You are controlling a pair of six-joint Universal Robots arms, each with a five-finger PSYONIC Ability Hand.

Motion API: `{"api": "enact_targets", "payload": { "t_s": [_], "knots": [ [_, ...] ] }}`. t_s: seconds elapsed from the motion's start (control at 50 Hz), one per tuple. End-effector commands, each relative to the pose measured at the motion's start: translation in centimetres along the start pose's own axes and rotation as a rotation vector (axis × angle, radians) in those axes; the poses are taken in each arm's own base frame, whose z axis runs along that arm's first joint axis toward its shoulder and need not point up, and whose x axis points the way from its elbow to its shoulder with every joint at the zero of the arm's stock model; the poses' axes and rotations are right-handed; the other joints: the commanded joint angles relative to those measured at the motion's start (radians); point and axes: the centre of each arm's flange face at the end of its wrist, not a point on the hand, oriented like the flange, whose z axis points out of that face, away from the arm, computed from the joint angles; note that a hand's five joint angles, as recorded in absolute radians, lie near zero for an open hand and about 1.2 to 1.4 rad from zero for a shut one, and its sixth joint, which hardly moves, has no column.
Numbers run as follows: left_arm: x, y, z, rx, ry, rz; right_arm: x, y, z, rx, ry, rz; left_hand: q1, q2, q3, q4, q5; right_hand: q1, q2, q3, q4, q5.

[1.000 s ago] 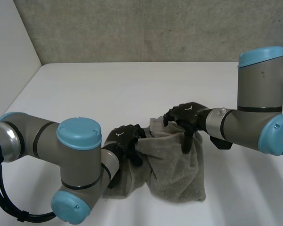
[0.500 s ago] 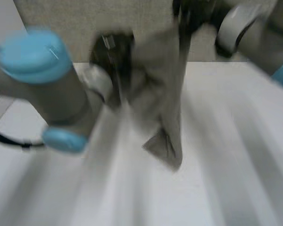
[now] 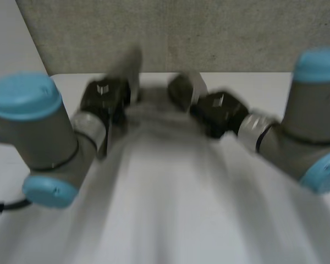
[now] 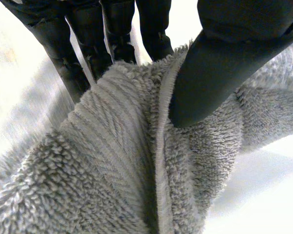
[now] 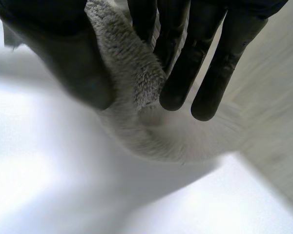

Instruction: Fold the laundry

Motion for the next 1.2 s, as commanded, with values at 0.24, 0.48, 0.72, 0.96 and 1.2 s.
{"api": "enact_targets", "payload": {
  "t_s": [0.24,0.48,0.72,0.96,1.2],
  "knots": [
    [-2.8,4.4,-3.2,-0.17,-0.038,-0.006,-1.7,1.1,-2.7,-0.049,-0.015,0.004,0.026,0.042,0.042,0.043,0.024,-0.729,-0.719,-0.745,-0.747,-0.736],
    [-3.3,-1.3,-5.7,-0.009,-0.049,-0.008,0.4,-3.1,-4.3,0.156,0.08,-0.039,0.011,0.027,0.027,0.028,0.009,-0.729,-0.719,-0.745,-0.747,-0.736],
    [-3.2,-1.1,-7.0,-0.015,-0.032,-0.007,-6.4,-1.6,-0.6,0.16,-0.086,-0.536,-0.077,-0.061,-0.061,-0.06,-0.079,-0.719,-0.709,-0.735,-0.737,-0.726],
    [-3.3,-0.7,-7.2,-0.029,-0.03,-0.01,-7.6,3.1,4.4,0.033,-0.086,-0.497,-0.077,-0.061,-0.061,-0.06,-0.079,-0.687,-0.677,-0.702,-0.705,-0.694],
    [-4.2,-1.1,-6.6,-0.014,-0.056,-0.011,-5.4,2.3,3.0,-0.048,-0.071,-0.306,-0.077,-0.061,-0.061,-0.06,-0.079,-0.687,-0.677,-0.702,-0.705,-0.694]
  ]
}}
